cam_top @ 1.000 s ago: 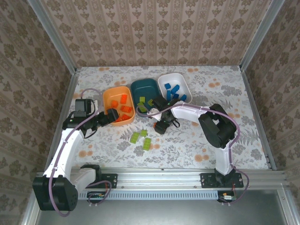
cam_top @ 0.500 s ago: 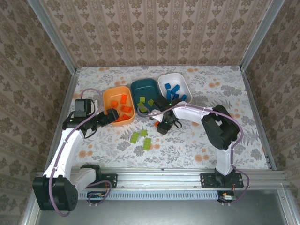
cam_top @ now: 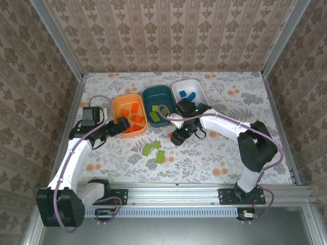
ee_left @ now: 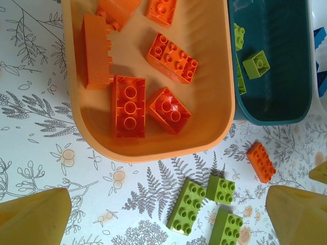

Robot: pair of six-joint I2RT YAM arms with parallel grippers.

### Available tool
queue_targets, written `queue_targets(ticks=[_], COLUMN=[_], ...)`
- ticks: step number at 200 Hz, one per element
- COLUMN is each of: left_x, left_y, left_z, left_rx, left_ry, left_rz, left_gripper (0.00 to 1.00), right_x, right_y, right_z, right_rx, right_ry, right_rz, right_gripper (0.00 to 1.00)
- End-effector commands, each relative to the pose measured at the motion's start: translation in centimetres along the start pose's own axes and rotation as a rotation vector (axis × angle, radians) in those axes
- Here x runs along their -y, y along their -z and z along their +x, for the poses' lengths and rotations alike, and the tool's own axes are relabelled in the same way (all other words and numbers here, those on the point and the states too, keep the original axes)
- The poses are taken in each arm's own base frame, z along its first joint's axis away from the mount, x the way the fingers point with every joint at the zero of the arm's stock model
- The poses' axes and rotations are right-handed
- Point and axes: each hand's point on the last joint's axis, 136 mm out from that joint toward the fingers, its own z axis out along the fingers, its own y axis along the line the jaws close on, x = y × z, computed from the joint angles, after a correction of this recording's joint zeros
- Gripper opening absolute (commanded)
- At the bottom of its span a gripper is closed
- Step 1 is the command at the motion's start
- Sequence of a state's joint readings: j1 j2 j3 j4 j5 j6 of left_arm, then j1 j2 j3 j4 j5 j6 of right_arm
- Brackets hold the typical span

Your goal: Sort the legos into containers by color

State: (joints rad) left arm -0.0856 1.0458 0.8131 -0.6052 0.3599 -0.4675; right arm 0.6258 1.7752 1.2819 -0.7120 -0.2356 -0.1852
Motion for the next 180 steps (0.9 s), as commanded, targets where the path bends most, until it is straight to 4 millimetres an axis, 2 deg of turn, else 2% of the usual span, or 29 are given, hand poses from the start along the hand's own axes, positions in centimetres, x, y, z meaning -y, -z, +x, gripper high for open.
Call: queue_targets(ticks=[1, 37, 76, 139, 161, 180], left_x=[0.6, 0.6, 0.3, 0.2, 0.2, 0.3], left_y=[-0.1, 0.1, 0.2, 0.1, 0.1, 0.1], left_z=[-0.1, -0.1, 0.1, 0.0, 0.1, 0.1], left_rx=[0.002, 0.001, -0.006, -0.012, -0.015, -0.014], left_ry=[-0.021, -0.025, -0.027, -0.028, -0.03, -0.03], left_rz=[0.023, 0.016, 0.002, -0.001, -0.002, -0.001], left_gripper=[1.0, 1.0, 1.0, 1.0, 1.0, 1.0], right_x=[1.5, 3.2, 3.4, 2.9, 2.9, 2.9], right_y=[-1.5, -3.5, -5.0, -6.5, -6.9, -6.8], right_z=[1.2, 0.4, 0.1, 0.0, 0.2, 0.2], right_rx=[-0.14, -0.196, -0.228, -0.268, -0.28, -0.283], right_ry=[-0.055, -0.077, -0.073, -0.023, -0.038, -0.041], right_rz=[0.044, 0.101, 0.107, 0.142, 0.143, 0.144], right_gripper=[0.72, 0.76, 0.76, 0.69, 0.65, 0.52])
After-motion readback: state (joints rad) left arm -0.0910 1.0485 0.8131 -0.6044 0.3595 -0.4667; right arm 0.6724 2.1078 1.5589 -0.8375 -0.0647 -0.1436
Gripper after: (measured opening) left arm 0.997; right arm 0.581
